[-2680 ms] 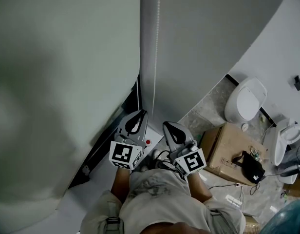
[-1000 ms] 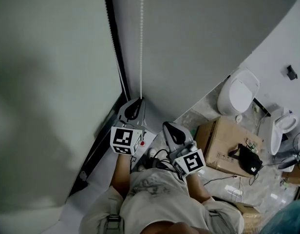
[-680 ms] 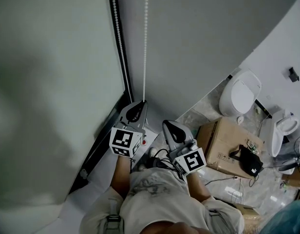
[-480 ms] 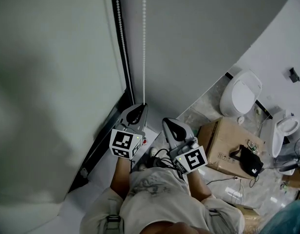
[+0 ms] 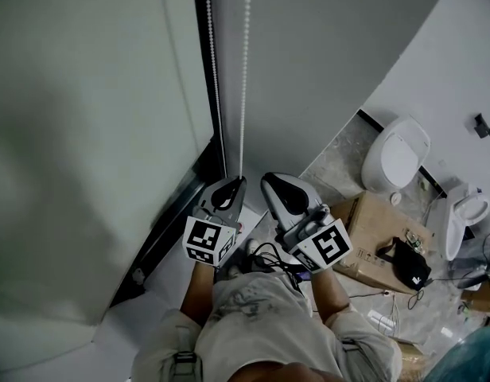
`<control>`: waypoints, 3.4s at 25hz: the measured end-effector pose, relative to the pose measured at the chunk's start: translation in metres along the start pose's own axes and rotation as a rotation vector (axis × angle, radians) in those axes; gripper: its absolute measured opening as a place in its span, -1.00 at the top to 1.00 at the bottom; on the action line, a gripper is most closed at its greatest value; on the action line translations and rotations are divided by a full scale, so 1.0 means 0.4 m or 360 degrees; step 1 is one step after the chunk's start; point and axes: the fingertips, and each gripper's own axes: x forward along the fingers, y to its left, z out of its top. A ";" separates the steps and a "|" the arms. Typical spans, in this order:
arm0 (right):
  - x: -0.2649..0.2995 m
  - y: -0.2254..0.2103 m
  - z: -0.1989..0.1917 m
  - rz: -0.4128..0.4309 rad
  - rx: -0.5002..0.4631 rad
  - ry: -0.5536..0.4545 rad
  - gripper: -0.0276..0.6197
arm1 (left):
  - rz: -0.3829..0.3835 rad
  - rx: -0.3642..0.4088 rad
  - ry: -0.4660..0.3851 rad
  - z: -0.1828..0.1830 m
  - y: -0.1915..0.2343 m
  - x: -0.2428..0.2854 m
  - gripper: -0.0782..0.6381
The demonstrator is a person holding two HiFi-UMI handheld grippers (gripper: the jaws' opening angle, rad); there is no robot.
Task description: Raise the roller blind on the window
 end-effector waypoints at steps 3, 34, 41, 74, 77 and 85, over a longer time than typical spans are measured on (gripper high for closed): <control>0.019 0.019 0.047 0.0059 -0.0015 -0.0040 0.78 | -0.0005 -0.0006 -0.0008 0.001 -0.013 -0.022 0.76; 0.098 0.124 0.151 0.0266 -0.0059 -0.0170 0.86 | -0.0106 -0.0213 -0.0043 -0.041 -0.067 -0.127 0.76; 0.090 0.127 0.093 0.0230 -0.0101 -0.0124 0.86 | -0.0047 -0.0126 0.0091 -0.116 -0.068 -0.123 0.76; 0.014 0.156 -0.206 0.0150 -0.0246 0.0169 0.87 | 0.0027 -0.0112 0.0558 -0.440 -0.075 -0.154 0.76; 0.008 0.155 -0.211 0.0148 -0.0242 0.0172 0.87 | 0.0029 -0.0119 0.0555 -0.447 -0.075 -0.155 0.76; -0.002 0.155 -0.208 0.0124 -0.0234 0.0164 0.87 | 0.0066 -0.0172 0.0389 -0.380 -0.070 -0.178 0.75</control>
